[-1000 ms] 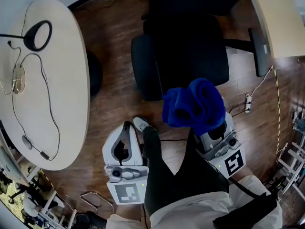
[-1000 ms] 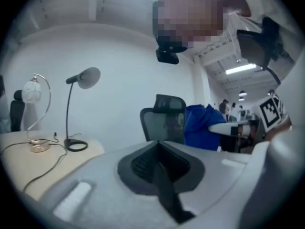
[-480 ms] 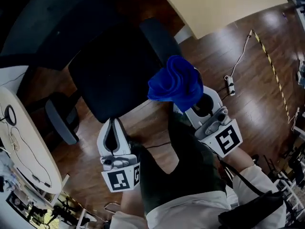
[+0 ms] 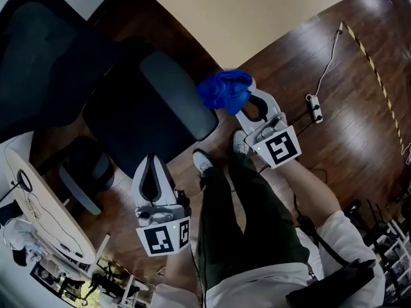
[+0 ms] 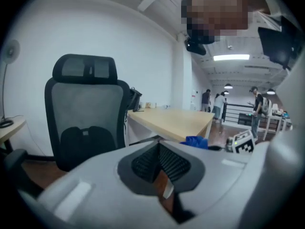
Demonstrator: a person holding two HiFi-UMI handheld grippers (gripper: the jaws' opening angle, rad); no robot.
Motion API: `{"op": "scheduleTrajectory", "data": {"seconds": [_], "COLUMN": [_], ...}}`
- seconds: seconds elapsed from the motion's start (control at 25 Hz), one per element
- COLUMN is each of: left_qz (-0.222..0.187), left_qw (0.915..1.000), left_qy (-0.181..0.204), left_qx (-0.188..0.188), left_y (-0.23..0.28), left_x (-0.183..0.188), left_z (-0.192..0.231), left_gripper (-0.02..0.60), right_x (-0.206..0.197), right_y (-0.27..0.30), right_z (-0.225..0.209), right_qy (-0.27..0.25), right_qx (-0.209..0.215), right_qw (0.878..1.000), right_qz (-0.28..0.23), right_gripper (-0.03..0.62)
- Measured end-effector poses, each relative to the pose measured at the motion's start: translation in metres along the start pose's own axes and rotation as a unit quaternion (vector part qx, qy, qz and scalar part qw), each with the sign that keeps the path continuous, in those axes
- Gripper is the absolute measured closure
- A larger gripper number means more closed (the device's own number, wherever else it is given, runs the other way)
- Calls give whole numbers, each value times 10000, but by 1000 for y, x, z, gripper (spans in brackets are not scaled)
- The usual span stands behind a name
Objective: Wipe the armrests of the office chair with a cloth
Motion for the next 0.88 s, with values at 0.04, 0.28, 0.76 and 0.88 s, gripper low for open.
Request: {"op": "scheduleTrajectory", "data": {"seconds": [0.04, 0.28, 0.76, 0.88], "left_qz": [124, 722, 837, 716], "left_qw": [9999, 9970, 9955, 9965], "left_qy": [-33, 137, 377, 377], "left_qx": [24, -263, -221, -203], "left_y": [9, 62, 67, 64], "left_x": [-3, 3, -18, -9], "left_z": [1, -10, 14, 13], "left_gripper": [581, 581, 581, 581], "right_x": [-8, -51, -172, -121], "right_y": [12, 82, 154, 76], "right_z": [-1, -19, -38, -17], "right_qy": [41, 345, 652, 448], "right_qx": [-13, 14, -169, -228], "right_qw": [10000, 9994, 9945, 9982], "right_qz": [60, 40, 806, 321], "right_gripper": [523, 523, 523, 523]}}
Point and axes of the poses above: the fingertips, and each gripper's own axes: y forward along the fingers, z to its left, x out of its top, the point moved 5 cm from there along -y, backward along the fingers, and after that the axes turned 3 degrees about y, right-handed, at the moved point
